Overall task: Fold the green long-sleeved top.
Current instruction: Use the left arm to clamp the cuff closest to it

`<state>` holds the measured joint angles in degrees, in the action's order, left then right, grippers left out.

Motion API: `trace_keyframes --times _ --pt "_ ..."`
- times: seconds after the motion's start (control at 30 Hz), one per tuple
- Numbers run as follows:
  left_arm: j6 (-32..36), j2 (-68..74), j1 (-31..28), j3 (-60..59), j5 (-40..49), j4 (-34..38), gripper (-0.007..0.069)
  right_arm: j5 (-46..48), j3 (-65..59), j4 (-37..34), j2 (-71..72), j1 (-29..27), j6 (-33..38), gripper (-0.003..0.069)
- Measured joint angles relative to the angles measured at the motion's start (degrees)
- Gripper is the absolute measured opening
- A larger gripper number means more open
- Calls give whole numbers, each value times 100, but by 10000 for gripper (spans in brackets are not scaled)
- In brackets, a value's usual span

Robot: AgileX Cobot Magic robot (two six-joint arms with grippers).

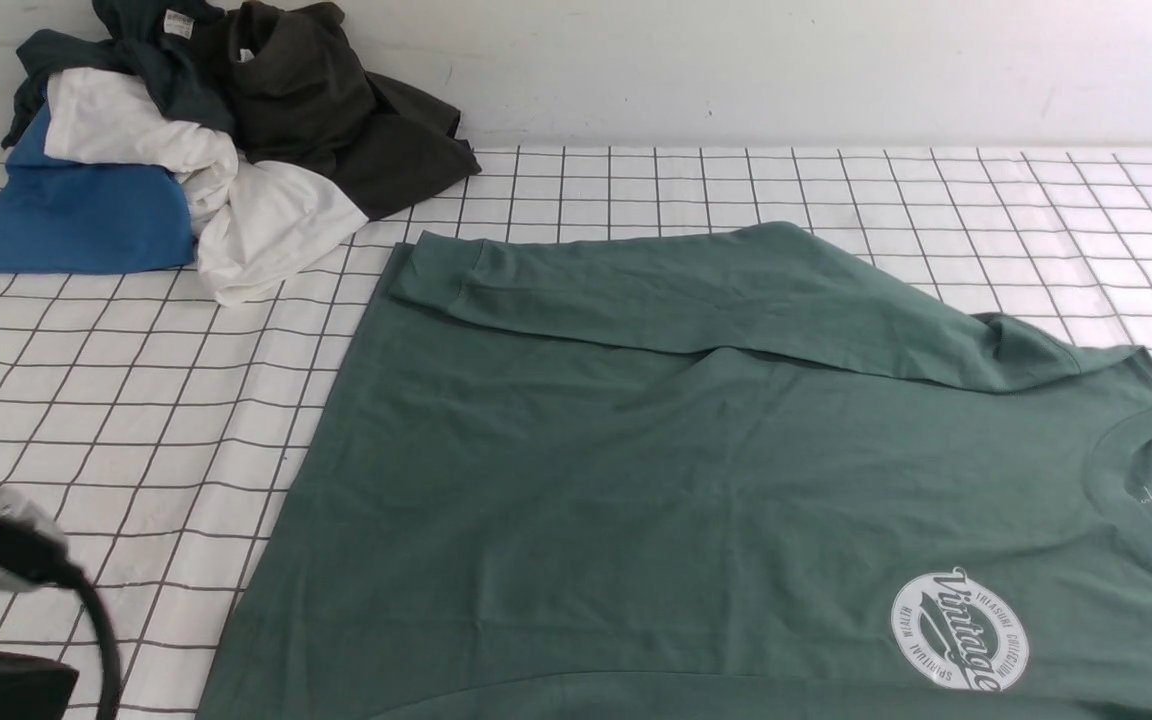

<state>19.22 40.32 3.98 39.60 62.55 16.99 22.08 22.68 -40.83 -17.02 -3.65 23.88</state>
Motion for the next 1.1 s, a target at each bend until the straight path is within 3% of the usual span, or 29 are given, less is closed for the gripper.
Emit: trace_keyframes --times 0.13,0.27,0.3,0.33,0.4,0.47,0.57,0.77,0.9,1.1 --pt "-147 813 701 210 176 -317 59 1322 1169 316 -1163 15 440 -14" --pt "-370 1457 1360 204 162 -328 169 2399 1739 417 -2086 232 545 -14" --pt "-538 1798 1550 135 -14 -321 241 2795 1809 483 -2445 374 566 -14" --pt "-556 1835 1583 135 -14 -312 241 2892 1819 506 -2528 413 566 -14" --pt "-737 2322 1672 -102 -482 -306 336 3450 1821 743 -2976 711 566 -14" --pt "-854 2619 1678 -261 -790 -316 385 3735 1821 925 -3146 923 566 -14" --pt "-1086 3195 1678 -496 -1409 -342 426 4114 1824 1364 -3263 1460 371 -14" --pt "-1261 4023 1678 -563 -2228 -238 437 4471 1824 2744 -3274 2079 -603 -14" --pt "-1267 4425 1678 -563 -2508 -166 430 4432 1824 3259 -3274 2167 -1053 -14" --pt "-1272 4607 1678 -515 -2537 -244 294 4252 1824 3293 -3274 2173 -1146 -14"
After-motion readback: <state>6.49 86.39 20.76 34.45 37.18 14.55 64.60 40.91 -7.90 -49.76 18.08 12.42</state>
